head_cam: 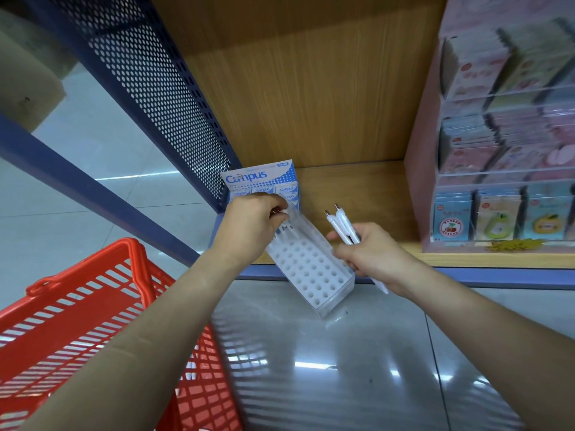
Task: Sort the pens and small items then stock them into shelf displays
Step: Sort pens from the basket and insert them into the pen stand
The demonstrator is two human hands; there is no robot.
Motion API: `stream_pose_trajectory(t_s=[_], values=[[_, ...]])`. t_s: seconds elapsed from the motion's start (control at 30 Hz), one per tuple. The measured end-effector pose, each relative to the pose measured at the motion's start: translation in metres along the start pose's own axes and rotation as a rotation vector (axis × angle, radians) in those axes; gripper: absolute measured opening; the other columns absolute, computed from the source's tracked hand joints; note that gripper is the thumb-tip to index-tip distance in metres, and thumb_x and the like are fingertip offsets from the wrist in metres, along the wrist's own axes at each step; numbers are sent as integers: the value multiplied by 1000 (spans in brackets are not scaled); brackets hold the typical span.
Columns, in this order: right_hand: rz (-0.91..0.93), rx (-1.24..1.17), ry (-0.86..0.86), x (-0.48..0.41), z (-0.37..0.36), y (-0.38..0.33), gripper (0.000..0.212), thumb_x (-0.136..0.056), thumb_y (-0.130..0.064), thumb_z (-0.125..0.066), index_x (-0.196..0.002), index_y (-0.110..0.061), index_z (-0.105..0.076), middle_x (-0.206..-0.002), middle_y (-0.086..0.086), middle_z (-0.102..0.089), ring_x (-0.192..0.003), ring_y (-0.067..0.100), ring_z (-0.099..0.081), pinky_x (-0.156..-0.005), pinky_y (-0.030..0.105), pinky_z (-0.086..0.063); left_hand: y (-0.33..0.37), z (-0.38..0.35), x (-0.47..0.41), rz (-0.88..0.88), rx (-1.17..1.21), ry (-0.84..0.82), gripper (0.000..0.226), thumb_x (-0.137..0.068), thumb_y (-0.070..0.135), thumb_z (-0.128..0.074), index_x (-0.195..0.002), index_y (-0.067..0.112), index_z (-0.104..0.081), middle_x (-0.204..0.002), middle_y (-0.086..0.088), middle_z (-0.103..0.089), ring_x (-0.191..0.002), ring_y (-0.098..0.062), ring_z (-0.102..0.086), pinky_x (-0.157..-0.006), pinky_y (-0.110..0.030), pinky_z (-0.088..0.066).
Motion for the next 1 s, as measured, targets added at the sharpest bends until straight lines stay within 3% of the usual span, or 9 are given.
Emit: stream_pose_trajectory(t_s=[0.23, 0.33, 0.43, 0.63, 0.8, 0.9, 1.0], values=[[78, 150, 102, -1, 1, 7, 15, -80, -5, -68, -80, -20, -67, -63, -6, -57, -54, 8, -50, -54, 21, -40, -3, -5, -6, 267, 257, -11, 12, -83, 11, -70, -93, 9, -75, -90, 0, -73, -85, -12, -66, -78, -20, -47], [91, 172, 117, -1, 0, 8, 15, -81, -6, -68, -75, -20, -67, -64, -7, -59, -60, 9, -52, -56, 21, -40, -2, -9, -8, 224, 246, -38, 10, -81, 7, -69, -89, 8, -76, -89, -5, -74, -81, -15, -65, -77, -26, -48], [114, 189, 143, 0, 1, 6, 18, -82, -6, -66, -72, -21, -66, -64, -8, -58, -58, 8, -51, -55, 20, -38, -5, -20, -13, 163, 179, -41, 10, -78, 8, -72, -87, 9, -76, -91, -8, -69, -80, -15, -57, -71, -20, -38], [131, 188, 197, -1, 3, 7, 12, -83, -8, -68, -76, -18, -70, -63, -8, -59, -52, 4, -49, -48, 15, -37, -13, -32, -17, 88, 79, -7, 10, -74, 6, -74, -82, 11, -77, -84, -10, -63, -84, -32, -57, -70, -27, -38], [167, 209, 260, -2, 6, 8, 13, -84, -10, -67, -75, -20, -69, -66, -4, -62, -59, 11, -54, -55, 22, -43, -13, -29, -17, 79, 80, 1, 13, -77, 13, -75, -89, 16, -77, -91, -5, -65, -91, -26, -57, -71, -24, -37], [183, 229, 293, -3, 9, 7, 12, -85, -14, -65, -73, -14, -67, -62, -1, -58, -55, 14, -49, -52, 26, -40, -11, -25, -14, 128, 100, -5, 22, -77, 19, -75, -100, 18, -74, -96, -4, -63, -92, -20, -56, -75, -24, -42], [199, 270, 341, -3, 12, 1, 29, -85, -12, -57, -59, -6, -47, -53, 1, -39, -52, 16, -33, -50, 30, -27, 2, -13, -13, 138, 138, 39, 18, -82, 23, -70, -99, 19, -73, -91, 0, -64, -80, -11, -53, -71, -19, -37]])
Point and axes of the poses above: each hand's wrist, its own x-axis away from the middle knuckle, its own z-axis out of the back of the hand, y = z × x, the point moved 2 cm from there along -x, towards the middle knuckle
